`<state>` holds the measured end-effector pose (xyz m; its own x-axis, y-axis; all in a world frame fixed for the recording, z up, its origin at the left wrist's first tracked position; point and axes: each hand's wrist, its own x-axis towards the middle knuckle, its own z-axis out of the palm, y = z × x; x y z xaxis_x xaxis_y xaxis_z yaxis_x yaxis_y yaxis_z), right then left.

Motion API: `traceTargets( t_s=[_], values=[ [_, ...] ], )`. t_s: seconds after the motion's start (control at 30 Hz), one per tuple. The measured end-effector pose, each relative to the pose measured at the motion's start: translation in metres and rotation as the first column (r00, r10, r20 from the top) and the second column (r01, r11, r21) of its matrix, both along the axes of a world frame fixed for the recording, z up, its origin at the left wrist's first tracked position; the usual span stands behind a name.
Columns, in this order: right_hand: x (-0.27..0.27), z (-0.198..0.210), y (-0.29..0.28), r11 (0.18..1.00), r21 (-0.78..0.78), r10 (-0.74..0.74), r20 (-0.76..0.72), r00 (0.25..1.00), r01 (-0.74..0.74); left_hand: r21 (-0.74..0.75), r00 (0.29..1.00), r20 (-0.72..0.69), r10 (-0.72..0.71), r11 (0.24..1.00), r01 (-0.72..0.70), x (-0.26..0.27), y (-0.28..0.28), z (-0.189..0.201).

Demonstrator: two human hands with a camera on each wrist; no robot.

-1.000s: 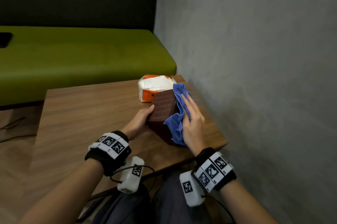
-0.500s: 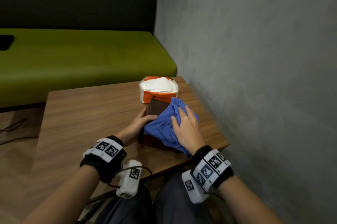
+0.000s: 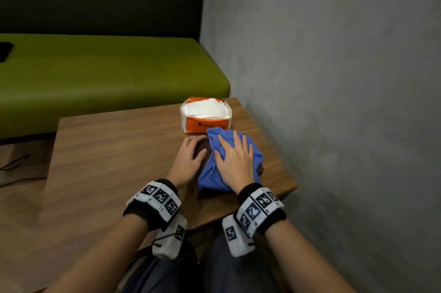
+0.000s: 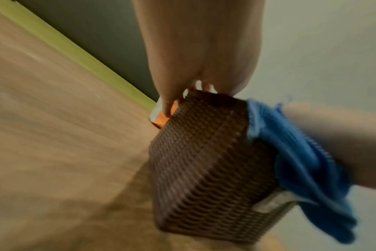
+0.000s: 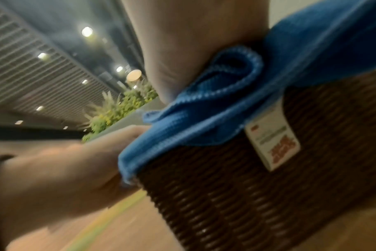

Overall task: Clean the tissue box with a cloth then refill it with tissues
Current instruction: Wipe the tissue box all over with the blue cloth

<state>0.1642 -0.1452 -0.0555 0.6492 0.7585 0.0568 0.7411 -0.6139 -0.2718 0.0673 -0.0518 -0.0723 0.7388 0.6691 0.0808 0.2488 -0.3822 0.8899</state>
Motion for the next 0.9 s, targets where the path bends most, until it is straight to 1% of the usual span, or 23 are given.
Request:
traceTargets(
  t_s=[0.1, 0.13, 0.17, 0.2, 0.27, 0.3, 0.33, 0.4, 0.43, 0.47, 0.53, 0.6, 0.67, 0.7, 0.73, 0.8, 0.83, 0.87, 0.9],
  values=[
    [0.010, 0.000, 0.008, 0.988, 0.151, -0.019, -0.046, 0.999, 0.026, -0.054, 0.992, 0.010, 0.125, 0.991, -0.124, 0.006, -0.006, -0.003],
    [0.010, 0.002, 0.010, 0.981, 0.192, -0.006, -0.061, 0.998, 0.018, -0.067, 0.986, 0.020, 0.168, 0.984, -0.167, 0.008, -0.008, -0.005],
    [0.008, 0.002, 0.009, 0.977, 0.213, 0.044, -0.075, 0.996, -0.027, -0.074, 0.979, 0.029, 0.204, 0.977, -0.201, 0.009, -0.008, -0.006],
    [0.003, 0.002, 0.004, 0.972, 0.210, 0.127, -0.084, 0.988, -0.107, -0.066, 0.972, 0.045, 0.231, 0.971, -0.228, 0.011, -0.008, -0.007],
    [-0.001, -0.001, -0.012, 0.949, 0.141, 0.296, -0.094, 0.951, -0.281, -0.041, 0.967, 0.055, 0.248, 0.968, -0.246, 0.011, -0.004, -0.008],
    [0.003, -0.001, -0.024, 0.945, 0.110, 0.317, -0.085, 0.944, -0.308, -0.025, 0.970, 0.045, 0.239, 0.971, -0.239, 0.010, -0.001, -0.008],
    [0.012, -0.002, -0.032, 0.957, 0.100, 0.278, -0.073, 0.958, -0.271, -0.007, 0.973, 0.038, 0.227, 0.974, -0.227, 0.010, 0.000, -0.008],
    [0.030, -0.001, -0.037, 0.984, 0.141, 0.115, -0.055, 0.992, -0.107, 0.006, 0.975, 0.029, 0.219, 0.976, -0.219, 0.012, -0.001, -0.008],
    [0.032, -0.001, -0.034, 0.986, 0.156, 0.070, -0.044, 0.997, -0.062, 0.010, 0.973, 0.031, 0.230, 0.973, -0.230, 0.013, -0.003, -0.008],
    [0.027, -0.001, -0.026, 0.986, 0.154, 0.063, -0.038, 0.997, -0.057, 0.011, 0.969, 0.039, 0.245, 0.969, -0.245, 0.015, -0.005, -0.008],
    [0.003, -0.002, -0.010, 0.980, 0.150, 0.142, -0.052, 0.989, -0.133, -0.002, 0.959, 0.062, 0.277, 0.961, -0.278, 0.017, -0.007, -0.008],
    [-0.021, -0.007, -0.007, 0.955, 0.156, 0.267, -0.068, 0.961, -0.254, -0.021, 0.956, 0.061, 0.288, 0.958, -0.287, 0.015, -0.003, -0.009],
    [-0.023, -0.009, -0.020, 0.927, 0.137, 0.361, -0.077, 0.929, -0.349, -0.014, 0.957, 0.049, 0.284, 0.959, -0.284, 0.012, 0.000, -0.008],
    [-0.014, -0.008, -0.026, 0.925, 0.127, 0.370, -0.087, 0.925, -0.358, -0.001, 0.957, 0.050, 0.286, 0.958, -0.287, 0.012, 0.000, -0.008],
    [-0.002, -0.008, -0.030, 0.934, 0.125, 0.345, -0.085, 0.935, -0.334, 0.011, 0.954, 0.052, 0.296, 0.955, -0.297, 0.011, 0.000, -0.008],
    [0.019, -0.011, -0.030, 0.971, 0.153, 0.192, -0.049, 0.980, -0.182, 0.015, 0.944, 0.050, 0.326, 0.945, -0.327, 0.013, -0.004, -0.009],
    [0.020, -0.012, -0.024, 0.977, 0.191, 0.104, -0.040, 0.994, -0.095, 0.016, 0.939, 0.051, 0.340, 0.940, -0.341, 0.015, -0.006, -0.009],
    [0.012, -0.011, -0.018, 0.973, 0.226, 0.052, -0.051, 0.997, -0.039, 0.021, 0.935, 0.048, 0.352, 0.935, -0.353, 0.016, -0.006, -0.010],
    [0.001, -0.012, -0.011, 0.967, 0.251, 0.061, -0.067, 0.996, -0.042, 0.027, 0.933, 0.044, 0.358, 0.933, -0.360, 0.017, -0.005, -0.010]
  ],
)
